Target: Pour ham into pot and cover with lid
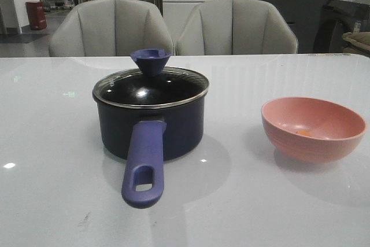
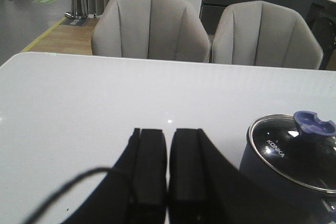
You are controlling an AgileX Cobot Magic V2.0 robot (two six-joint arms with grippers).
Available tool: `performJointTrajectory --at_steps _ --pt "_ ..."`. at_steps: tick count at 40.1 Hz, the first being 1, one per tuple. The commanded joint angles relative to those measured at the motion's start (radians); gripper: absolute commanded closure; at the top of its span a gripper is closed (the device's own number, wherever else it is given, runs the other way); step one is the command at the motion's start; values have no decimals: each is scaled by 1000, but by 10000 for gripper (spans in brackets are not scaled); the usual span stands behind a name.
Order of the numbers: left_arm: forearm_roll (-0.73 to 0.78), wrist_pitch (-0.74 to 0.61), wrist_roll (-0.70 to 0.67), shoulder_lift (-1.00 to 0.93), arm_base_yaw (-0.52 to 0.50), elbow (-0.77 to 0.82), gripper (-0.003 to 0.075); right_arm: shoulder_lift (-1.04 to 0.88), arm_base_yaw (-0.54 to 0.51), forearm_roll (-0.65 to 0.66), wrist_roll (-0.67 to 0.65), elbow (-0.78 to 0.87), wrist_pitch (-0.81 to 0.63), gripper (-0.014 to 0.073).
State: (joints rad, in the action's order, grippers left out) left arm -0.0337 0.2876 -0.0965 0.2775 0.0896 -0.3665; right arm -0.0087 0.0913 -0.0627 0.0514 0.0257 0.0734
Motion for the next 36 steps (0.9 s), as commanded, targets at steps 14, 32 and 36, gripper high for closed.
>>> performJointTrajectory --at_steps 14,32,36 --pt "69 -79 0 93 109 -33 164 -20 -7 7 1 10 -84 439" --pt "52 -100 0 127 109 -71 165 -20 -7 7 1 10 -84 439" --pt "44 -53 0 180 109 -124 164 -20 -7 7 1 10 -84 439"
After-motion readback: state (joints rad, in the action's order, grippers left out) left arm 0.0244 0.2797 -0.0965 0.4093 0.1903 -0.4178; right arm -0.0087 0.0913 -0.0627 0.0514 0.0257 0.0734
